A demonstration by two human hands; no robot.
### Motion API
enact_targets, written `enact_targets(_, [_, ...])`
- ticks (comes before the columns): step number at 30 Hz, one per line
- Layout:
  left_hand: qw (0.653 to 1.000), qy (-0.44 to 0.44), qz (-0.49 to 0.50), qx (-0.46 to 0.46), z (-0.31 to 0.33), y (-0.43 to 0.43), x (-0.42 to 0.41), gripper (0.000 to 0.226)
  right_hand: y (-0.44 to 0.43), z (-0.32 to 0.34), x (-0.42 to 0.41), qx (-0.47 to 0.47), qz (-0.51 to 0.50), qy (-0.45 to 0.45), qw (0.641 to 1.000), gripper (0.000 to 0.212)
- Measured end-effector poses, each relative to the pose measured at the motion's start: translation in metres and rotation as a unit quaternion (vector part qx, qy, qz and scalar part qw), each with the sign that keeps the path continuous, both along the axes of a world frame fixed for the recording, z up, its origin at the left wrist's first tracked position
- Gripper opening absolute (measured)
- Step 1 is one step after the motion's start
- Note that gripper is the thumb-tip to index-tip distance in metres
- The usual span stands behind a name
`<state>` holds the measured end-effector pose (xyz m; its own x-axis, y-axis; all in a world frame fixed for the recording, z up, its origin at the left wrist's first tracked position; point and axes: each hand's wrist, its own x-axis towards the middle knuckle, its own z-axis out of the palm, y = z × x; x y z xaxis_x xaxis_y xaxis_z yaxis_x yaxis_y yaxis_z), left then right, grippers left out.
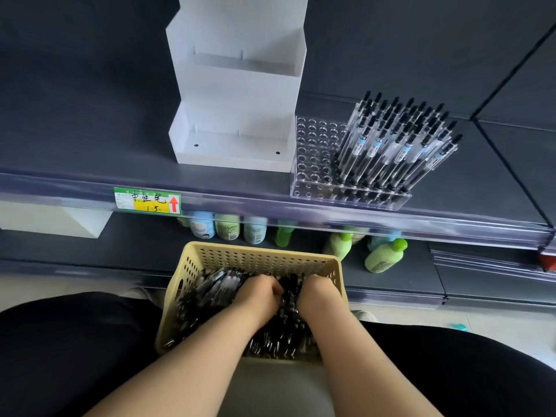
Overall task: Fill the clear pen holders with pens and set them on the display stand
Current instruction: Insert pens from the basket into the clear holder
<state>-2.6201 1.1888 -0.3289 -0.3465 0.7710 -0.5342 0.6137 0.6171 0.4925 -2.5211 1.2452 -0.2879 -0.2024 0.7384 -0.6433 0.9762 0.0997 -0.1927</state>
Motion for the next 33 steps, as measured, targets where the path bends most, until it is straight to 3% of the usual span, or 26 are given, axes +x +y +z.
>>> enact_targets(3, [0.998, -0.054, -0.016, 0.033, -0.005, 0.002, 0.021, 0.019, 0.007, 0.012, 0.012, 0.005, 0.013, -0.041, 0.999, 0.025])
enact_targets(5, [0.998, -0.033, -0.033, 0.039, -0.005, 0.005, 0.035, 0.017, 0.010, 0.017, 0.025, 0.029, 0.004, -0.028, 0.999, 0.007])
enact_targets(9, [0.985, 0.111, -0.134, -0.016, -0.006, 0.014, 0.051, 0.024, 0.015, 0.022, 0.039, 0.013, -0.001, -0.012, 1.000, 0.018])
enact_targets(15, [0.961, 0.196, -0.188, -0.053, -0.014, 0.019, 0.063, 0.031, 0.018, 0.024, 0.041, -0.034, -0.053, 0.006, 0.998, 0.015])
enact_targets(25, [0.955, 0.199, -0.203, -0.086, -0.009, 0.032, 0.070, 0.039, 0.028, 0.031, 0.040, -0.050, -0.081, 0.011, 0.995, 0.021])
enact_targets(33, [0.927, 0.240, -0.277, -0.081, -0.010, 0.017, 0.069, 0.049, 0.016, 0.024, 0.043, -0.017, -0.082, 0.018, 0.996, 0.023])
